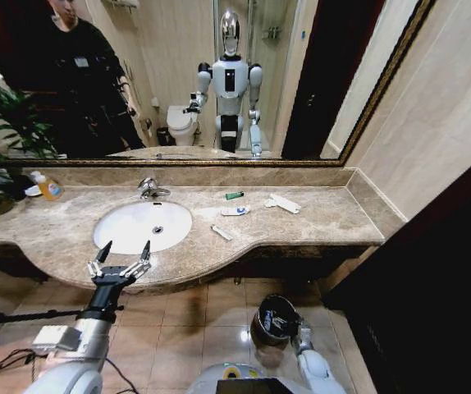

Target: Pick up the trash from the sink and place it in the trash bin.

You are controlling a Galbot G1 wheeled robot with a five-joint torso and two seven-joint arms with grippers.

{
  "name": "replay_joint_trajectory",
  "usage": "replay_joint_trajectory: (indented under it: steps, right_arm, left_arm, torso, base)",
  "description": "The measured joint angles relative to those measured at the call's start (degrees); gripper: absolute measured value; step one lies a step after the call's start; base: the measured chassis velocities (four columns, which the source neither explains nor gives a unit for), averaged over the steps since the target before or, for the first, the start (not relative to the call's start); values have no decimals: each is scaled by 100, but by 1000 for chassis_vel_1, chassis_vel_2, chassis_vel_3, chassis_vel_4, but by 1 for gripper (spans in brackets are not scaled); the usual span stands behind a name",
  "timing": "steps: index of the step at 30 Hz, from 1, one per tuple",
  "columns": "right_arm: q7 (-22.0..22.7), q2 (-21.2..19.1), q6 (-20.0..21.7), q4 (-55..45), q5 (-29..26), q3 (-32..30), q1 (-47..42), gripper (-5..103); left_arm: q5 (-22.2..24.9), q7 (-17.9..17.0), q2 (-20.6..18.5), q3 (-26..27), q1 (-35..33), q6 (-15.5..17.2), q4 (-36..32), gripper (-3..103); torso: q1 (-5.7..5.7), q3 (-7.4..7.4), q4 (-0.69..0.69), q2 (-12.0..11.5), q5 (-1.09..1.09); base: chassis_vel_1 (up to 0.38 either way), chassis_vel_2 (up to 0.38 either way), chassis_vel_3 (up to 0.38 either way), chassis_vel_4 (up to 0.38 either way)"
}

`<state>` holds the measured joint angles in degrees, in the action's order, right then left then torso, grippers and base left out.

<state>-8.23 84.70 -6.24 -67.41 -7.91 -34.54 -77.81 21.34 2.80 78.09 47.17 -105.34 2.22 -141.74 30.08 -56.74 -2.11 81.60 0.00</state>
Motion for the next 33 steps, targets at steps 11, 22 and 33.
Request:
replay_joint_trajectory:
  steps: [11,22,33]
  right_arm:
    - [82,-507,-105,-1772,-537,88,-958,100]
    - [59,-1012,39,-4089,-1148,-72,-1878,100]
    - [-208,-1424,867,-5396,-1170,108,-1450,100]
  left_arm:
    - [0,0,0,0,0,0,0,100]
    - [0,0,0,0,0,0,0,100]
    - [0,0,0,0,0,0,0,100]
  torso:
    - [0,0,0,0,0]
    - [0,0,0,0,1]
    - [0,0,0,0,-1]
  base:
    - [0,0,0,0]
    - [0,0,0,0]
    - [0,0,0,0]
